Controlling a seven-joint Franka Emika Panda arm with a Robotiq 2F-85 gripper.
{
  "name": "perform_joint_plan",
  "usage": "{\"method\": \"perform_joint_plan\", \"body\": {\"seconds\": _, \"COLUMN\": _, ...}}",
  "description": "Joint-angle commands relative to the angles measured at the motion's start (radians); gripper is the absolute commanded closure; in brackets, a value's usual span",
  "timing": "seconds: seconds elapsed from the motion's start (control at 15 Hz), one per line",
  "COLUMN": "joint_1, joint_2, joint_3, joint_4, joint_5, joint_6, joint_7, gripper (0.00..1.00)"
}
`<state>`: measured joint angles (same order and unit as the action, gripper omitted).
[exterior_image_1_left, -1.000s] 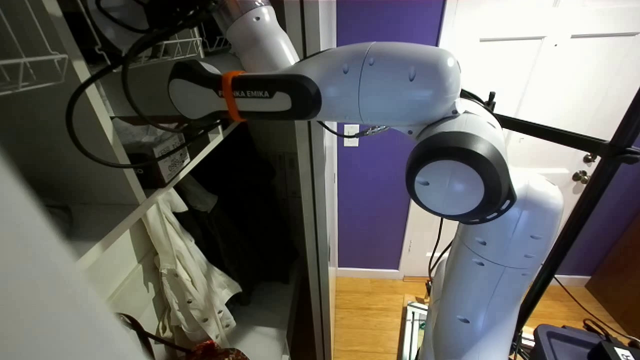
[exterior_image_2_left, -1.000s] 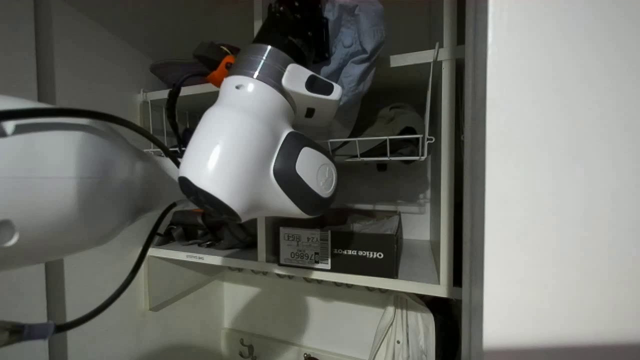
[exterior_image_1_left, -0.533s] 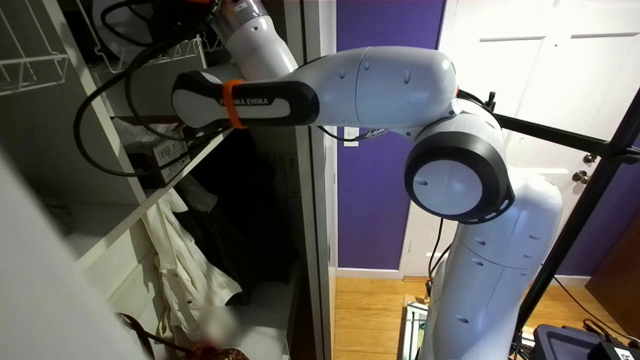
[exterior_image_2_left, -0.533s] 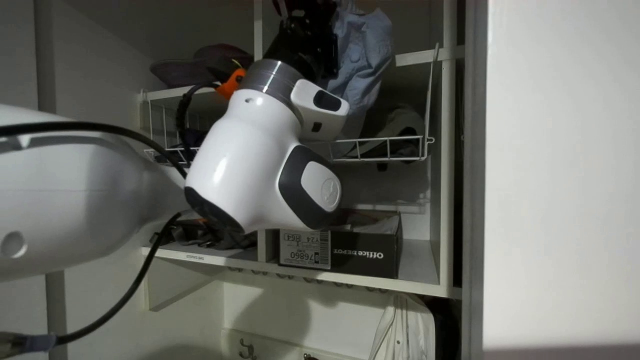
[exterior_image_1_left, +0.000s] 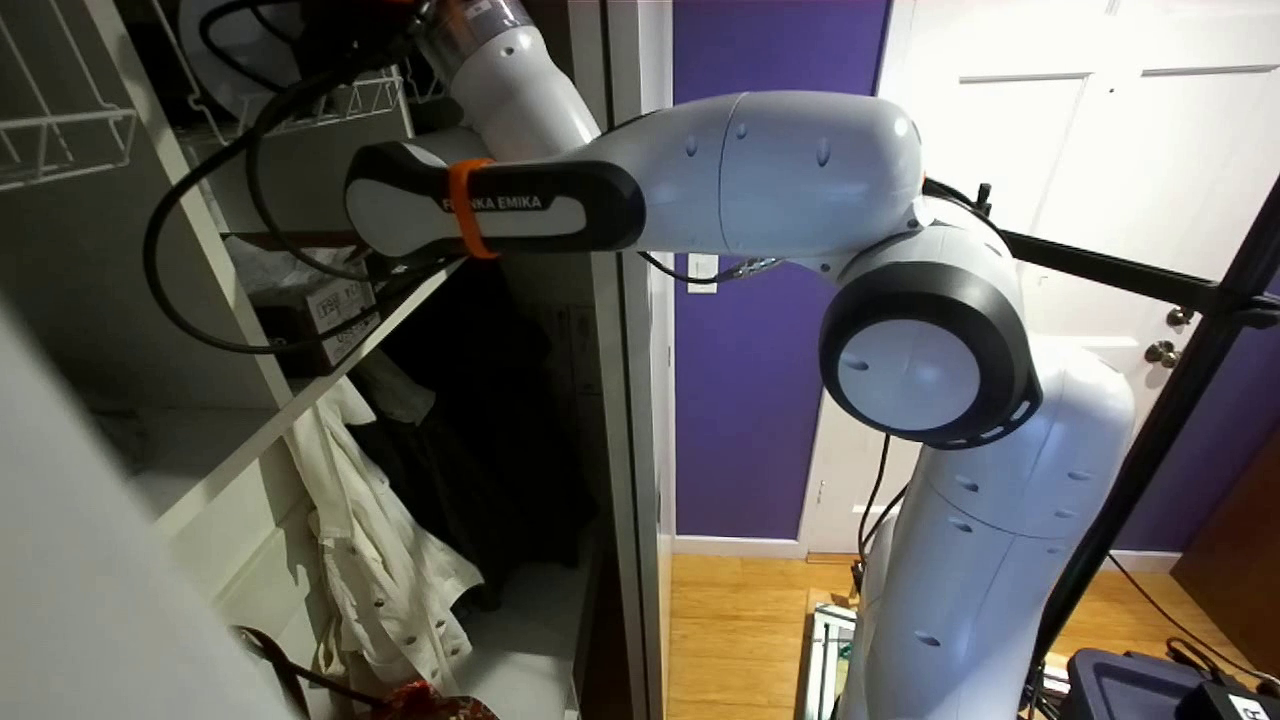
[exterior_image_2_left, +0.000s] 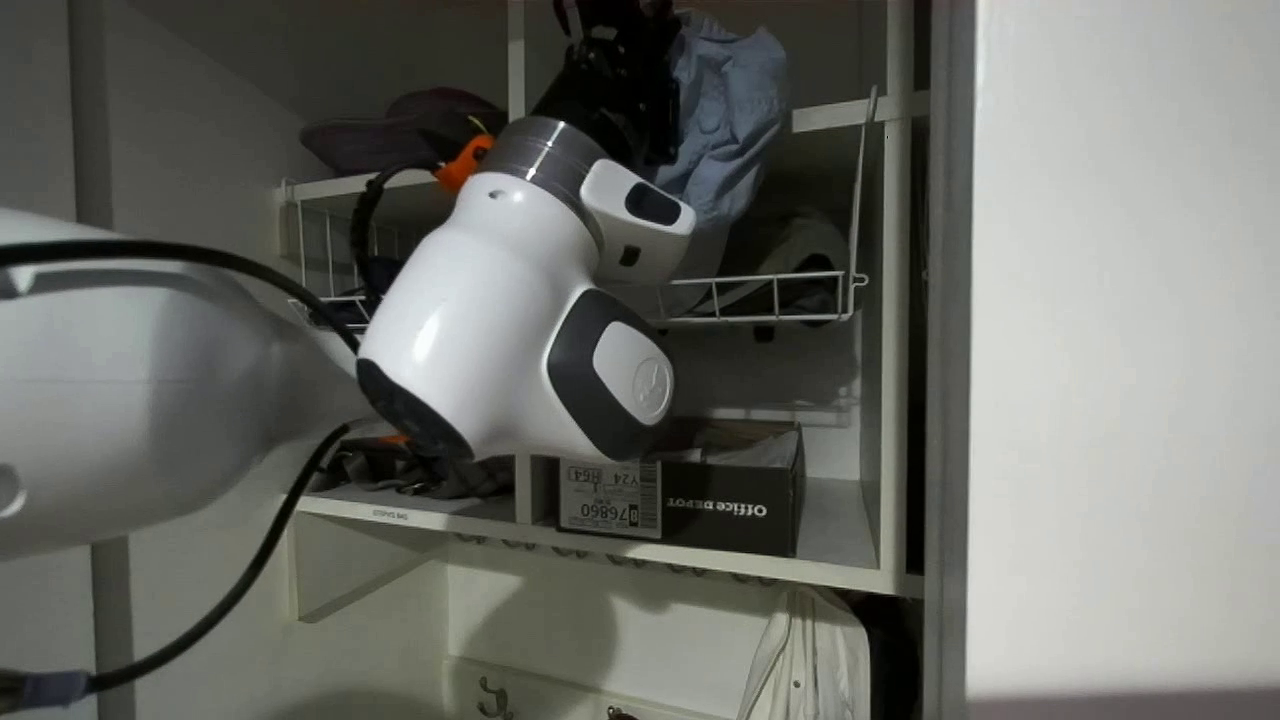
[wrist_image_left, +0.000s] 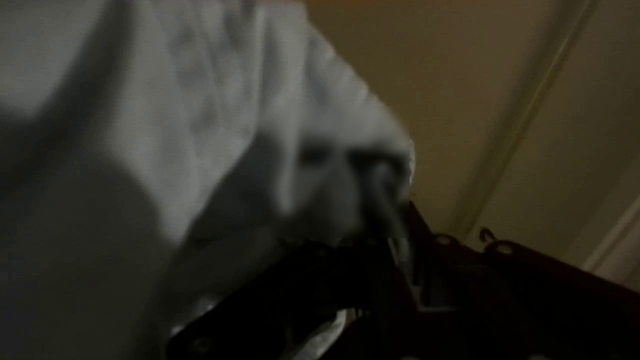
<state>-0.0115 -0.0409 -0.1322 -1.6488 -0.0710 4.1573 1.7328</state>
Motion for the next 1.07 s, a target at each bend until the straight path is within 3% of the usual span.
{"method": "perform_joint_plan", "body": {"seconds": 0.0, "joint_1": -0.018, "joint_2": -0.045, "joint_3": 0.015, "joint_4": -0.039, "joint_5": -0.018, "joint_6": -0.065, "joint_7": 0.008, "gripper": 0.55}}
{"method": "perform_joint_plan", "body": {"seconds": 0.27, "joint_1": -0.018, "joint_2": -0.074, "joint_3": 0.004, "joint_4": -0.018, "joint_5": -0.076, "joint_6": -0.145, "joint_7": 0.029, "gripper": 0.29}}
{"method": "perform_joint_plan", "body": {"seconds": 0.53, "joint_1": -0.005, "joint_2": -0.134, "joint_3": -0.024, "joint_4": -0.016, "joint_5": -0.222, "joint_6": -0.254, "joint_7": 0.109, "gripper": 0.01}}
{"method": "perform_joint_plan", "body": {"seconds": 1.0, "joint_1": 0.019, "joint_2": -0.182, "joint_3": -0.090, "joint_4": 0.009, "joint_5": -0.497, "joint_6": -0.339, "joint_7": 0.313, "gripper": 0.00}}
